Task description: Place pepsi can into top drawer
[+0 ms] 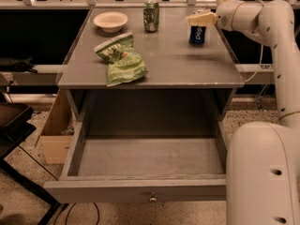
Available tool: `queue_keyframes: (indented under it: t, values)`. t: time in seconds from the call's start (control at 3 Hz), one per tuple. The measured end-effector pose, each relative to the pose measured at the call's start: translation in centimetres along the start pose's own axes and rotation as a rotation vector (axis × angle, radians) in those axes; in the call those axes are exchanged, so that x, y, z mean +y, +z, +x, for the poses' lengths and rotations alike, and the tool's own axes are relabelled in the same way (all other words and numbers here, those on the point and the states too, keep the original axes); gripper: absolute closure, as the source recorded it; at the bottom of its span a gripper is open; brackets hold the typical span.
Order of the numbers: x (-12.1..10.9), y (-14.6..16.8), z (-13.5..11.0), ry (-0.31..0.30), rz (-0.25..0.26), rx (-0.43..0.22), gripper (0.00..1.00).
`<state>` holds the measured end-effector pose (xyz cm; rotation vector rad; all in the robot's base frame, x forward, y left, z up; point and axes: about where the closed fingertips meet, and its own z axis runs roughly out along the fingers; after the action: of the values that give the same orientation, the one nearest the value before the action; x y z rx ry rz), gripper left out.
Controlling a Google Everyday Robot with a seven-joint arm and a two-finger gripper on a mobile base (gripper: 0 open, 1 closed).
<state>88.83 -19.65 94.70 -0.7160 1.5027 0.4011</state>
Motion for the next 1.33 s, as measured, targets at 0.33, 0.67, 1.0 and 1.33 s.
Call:
queue_keyframes:
  t: [0.33,0.67,1.0,1.33]
  values:
    - [0.6,0.7,2.0,0.074,0.003,0.046,0.00]
    - [1.7,1.9,4.2,0.142,-0.012,0.049,0.19]
    - [2.0,2.2,4.6,0.149,-0.017,0.051,0.50]
    - [2.0,2.2,4.6,0.149,-0.017,0.051,0.73]
